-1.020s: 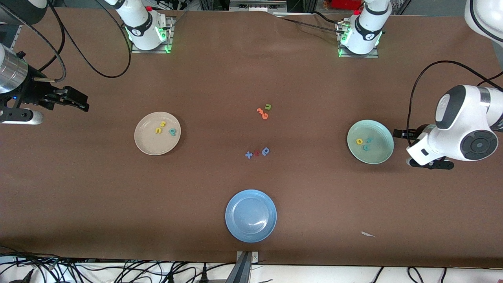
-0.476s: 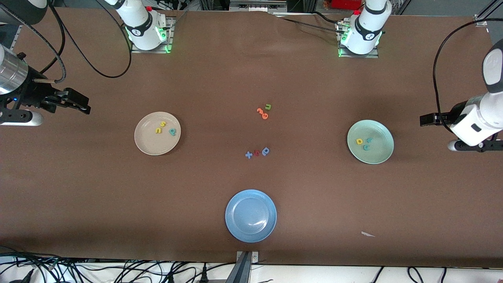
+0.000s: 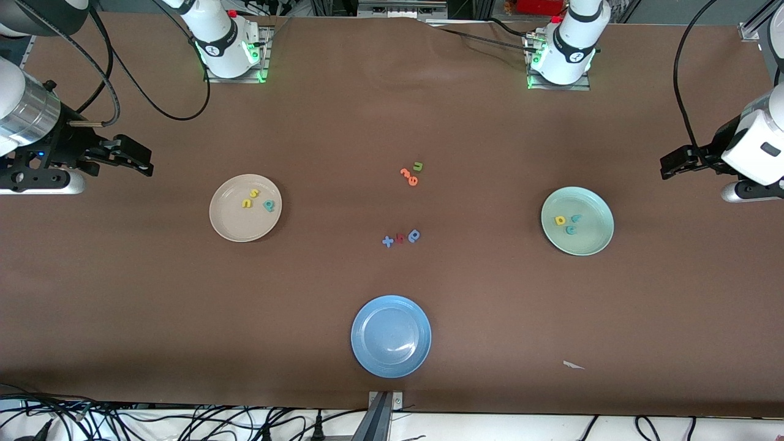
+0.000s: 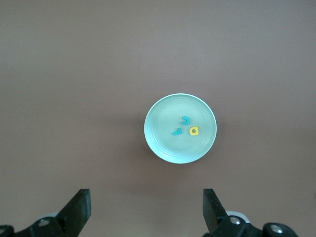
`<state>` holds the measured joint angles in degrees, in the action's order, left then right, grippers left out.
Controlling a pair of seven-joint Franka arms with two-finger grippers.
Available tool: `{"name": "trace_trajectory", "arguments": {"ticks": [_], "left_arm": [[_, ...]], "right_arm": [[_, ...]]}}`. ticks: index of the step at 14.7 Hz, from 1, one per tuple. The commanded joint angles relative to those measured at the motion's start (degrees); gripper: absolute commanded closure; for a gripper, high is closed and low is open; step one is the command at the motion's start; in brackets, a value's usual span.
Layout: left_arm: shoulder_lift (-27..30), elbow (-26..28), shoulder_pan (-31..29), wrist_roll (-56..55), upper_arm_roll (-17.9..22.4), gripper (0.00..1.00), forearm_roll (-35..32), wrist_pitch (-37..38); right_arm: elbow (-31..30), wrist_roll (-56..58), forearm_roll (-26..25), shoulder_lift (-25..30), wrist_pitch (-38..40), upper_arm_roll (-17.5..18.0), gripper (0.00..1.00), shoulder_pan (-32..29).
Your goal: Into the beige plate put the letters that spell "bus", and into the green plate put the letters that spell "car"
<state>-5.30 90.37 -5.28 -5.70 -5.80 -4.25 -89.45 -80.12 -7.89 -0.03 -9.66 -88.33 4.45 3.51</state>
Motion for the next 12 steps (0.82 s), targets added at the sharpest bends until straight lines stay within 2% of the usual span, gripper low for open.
{"name": "trace_trajectory", "arguments": {"ticks": [1, 12], "left_arm": [[2.0, 2.2, 0.7, 3.3, 2.9, 0.0, 4.4, -0.9], [1.3, 1.8, 0.6, 3.7, 2.9, 0.0, 5.0, -0.8]], "right_arm": [[1.6, 0.8, -0.5, -0.8, 0.7, 0.0, 0.0, -0.2], [1.5, 0.7, -0.5, -0.8, 0.9, 0.0, 0.0, -0.2]]}}
